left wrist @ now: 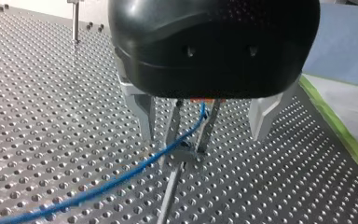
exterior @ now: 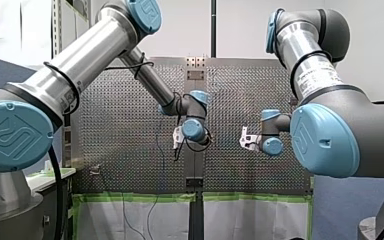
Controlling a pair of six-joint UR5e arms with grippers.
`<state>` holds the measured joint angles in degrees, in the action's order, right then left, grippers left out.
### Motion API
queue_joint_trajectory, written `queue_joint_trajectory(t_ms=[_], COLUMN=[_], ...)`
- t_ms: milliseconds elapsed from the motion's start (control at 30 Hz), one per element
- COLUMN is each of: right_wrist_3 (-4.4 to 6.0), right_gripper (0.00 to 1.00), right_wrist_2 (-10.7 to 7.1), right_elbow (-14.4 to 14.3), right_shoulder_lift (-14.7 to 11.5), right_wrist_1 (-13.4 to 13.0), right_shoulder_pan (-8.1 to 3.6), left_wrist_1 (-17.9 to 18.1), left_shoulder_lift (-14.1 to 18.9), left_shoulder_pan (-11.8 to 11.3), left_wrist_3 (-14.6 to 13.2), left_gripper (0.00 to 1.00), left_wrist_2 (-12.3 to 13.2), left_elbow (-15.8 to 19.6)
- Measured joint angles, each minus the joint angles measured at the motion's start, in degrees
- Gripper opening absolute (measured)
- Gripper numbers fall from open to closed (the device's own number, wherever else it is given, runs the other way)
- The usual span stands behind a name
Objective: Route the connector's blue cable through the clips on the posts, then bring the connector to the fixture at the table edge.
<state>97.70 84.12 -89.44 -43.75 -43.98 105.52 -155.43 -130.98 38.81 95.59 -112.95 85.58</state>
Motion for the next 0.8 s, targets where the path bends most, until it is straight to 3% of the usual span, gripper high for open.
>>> queue_joint_trajectory(t_ms=[500,800], right_wrist_3=[0.01,0.03], right_gripper=[0.0,0.0], right_wrist_2=[0.0,0.0], right_elbow=[0.0,-0.01], right_shoulder_lift=[0.0,0.01], right_wrist_1=[0.02,-0.08], right_shoulder_pan=[0.0,-0.31], left_wrist_1=[-2.93,-0.04], left_shoulder_lift=[2.46,6.07], left_shoulder_pan=[2.98,4.02], left_wrist_3=[-2.12,-1.99], left_gripper=[1.0,1.0], left_wrist_2=[-0.18,-0.54], left_elbow=[1.59,5.67])
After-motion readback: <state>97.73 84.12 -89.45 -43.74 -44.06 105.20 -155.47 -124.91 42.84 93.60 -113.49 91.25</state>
